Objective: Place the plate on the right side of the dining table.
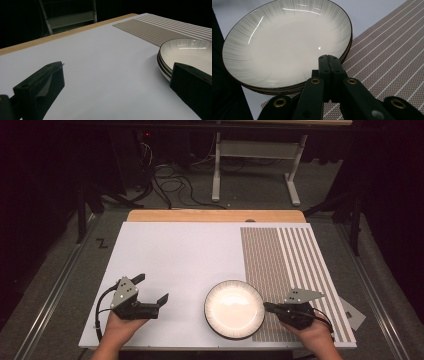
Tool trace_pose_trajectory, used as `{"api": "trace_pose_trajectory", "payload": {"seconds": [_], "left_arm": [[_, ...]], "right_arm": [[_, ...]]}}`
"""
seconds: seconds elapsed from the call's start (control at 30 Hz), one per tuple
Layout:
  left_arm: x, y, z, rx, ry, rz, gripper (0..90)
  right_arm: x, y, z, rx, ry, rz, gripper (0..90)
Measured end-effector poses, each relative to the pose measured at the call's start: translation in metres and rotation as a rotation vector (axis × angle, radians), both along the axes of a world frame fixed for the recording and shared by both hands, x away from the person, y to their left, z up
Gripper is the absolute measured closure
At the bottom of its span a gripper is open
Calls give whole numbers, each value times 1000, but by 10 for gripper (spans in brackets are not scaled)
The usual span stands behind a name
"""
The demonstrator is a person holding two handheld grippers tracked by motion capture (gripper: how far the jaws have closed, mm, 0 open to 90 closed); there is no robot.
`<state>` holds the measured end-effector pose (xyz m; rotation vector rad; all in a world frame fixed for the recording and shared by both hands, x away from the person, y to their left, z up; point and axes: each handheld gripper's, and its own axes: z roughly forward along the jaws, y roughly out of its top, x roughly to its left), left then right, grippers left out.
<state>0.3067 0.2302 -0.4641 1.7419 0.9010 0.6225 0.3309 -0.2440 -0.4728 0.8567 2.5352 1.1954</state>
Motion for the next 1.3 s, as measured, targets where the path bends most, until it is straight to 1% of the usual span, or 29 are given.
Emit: {"api": "trace_pose_trajectory", "payload": {"seconds": [0.2,0.27,0.8,1.3], "left_arm": [[0,0,0,-2,1,-2,2],[0,0,0,-1,2,-2,2],[1,-1,0,-3,3,-9,2],[1,-1,0,-2,7,-14,2]], "right_arm": [[0,1,0,-5,-2,3,900],[0,2,0,-13,-2,10,900],[-1,3,0,-15,-1,1,900],[0,5,0,-24,-6,6,900]]}}
